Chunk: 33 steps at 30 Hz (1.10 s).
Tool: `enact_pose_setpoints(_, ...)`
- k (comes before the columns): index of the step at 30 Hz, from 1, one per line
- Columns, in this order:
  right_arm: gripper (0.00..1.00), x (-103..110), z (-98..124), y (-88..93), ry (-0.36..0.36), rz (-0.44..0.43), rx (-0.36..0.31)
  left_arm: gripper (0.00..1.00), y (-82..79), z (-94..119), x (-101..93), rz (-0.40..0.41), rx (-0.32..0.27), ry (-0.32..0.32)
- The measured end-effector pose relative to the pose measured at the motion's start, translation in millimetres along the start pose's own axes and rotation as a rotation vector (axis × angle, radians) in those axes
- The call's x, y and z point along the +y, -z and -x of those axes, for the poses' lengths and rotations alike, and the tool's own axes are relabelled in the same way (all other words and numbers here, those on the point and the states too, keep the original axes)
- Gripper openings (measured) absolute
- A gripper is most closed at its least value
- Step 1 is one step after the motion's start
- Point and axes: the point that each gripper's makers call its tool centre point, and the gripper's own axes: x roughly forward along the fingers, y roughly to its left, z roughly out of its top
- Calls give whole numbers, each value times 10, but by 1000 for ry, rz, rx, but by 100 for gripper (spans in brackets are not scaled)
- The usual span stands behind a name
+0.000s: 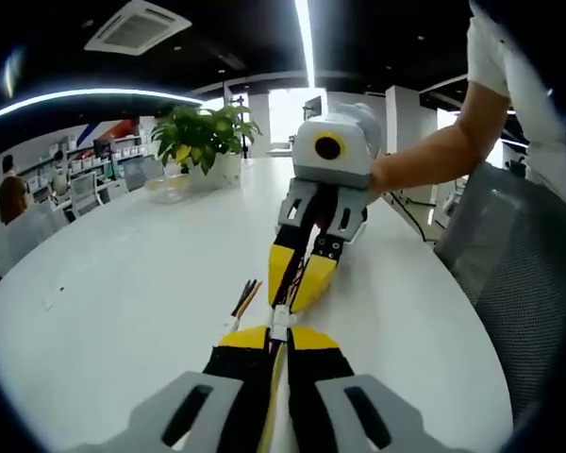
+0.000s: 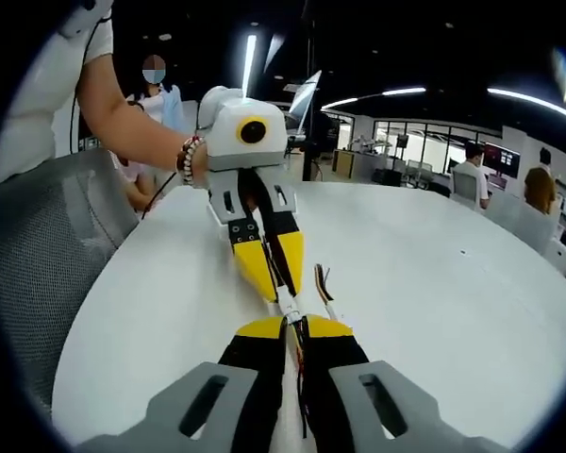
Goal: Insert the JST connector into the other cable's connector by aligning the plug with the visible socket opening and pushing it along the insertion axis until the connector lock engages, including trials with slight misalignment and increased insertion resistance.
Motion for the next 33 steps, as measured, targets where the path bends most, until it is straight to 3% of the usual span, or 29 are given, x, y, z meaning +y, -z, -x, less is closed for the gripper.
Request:
enact_pose_setpoints(16, 3, -152, -107, 135, 11, -33, 18, 0, 137, -108, 169, 22, 20, 1)
enact_pose_setpoints(33, 3, -148, -171, 235, 6, -43, 37, 0, 252, -144, 173, 66, 14, 12)
